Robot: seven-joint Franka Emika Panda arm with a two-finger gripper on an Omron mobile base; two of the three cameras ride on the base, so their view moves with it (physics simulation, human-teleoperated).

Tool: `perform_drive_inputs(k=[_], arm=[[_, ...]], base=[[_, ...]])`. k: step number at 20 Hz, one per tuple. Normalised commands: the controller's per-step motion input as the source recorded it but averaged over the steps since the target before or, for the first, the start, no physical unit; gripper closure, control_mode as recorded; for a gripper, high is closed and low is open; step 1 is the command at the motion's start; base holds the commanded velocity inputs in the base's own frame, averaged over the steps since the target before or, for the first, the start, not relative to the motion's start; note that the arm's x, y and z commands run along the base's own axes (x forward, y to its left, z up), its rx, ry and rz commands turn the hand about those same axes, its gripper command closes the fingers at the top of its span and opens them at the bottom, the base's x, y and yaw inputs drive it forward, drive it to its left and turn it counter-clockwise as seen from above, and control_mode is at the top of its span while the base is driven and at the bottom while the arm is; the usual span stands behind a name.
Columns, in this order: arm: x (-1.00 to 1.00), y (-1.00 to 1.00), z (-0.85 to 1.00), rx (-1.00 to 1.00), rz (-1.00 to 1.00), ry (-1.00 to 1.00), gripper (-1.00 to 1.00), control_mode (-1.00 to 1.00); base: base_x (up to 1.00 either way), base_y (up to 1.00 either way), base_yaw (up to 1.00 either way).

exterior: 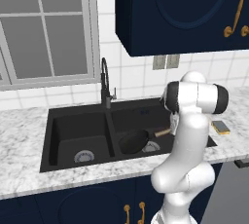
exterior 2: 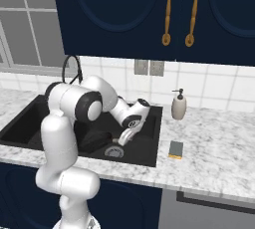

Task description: Pick the pan and sponge and place them into the sink. Then turn on the water.

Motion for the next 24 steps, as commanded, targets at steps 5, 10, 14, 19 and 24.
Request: perform_drive_inputs(k=[5,10,14,19,24], arm=[[0.14,-0.24,-0.21,0.0,0.0,-0.08,1.0,-1.0],[0.21,-0.2,-0.04,0.0,0.0,-0.01,1.0,-1.0],[0.23,-0.06,-0.17,0.0,0.0,0.0,1.0,-1.0],[0.18,0.0,-0.38,-0.03,0.0,0.0,1.0,-1.0],[0.12,-0.02,-0.37,-0.02,0.0,0.0,1.0,-1.0]], base=[[0.0,0.0,0.0],[0.0,0.0,0.0],[0.0,0.0,0.0],[0.0,0.0,0.0],[0.0,0.0,0.0]])
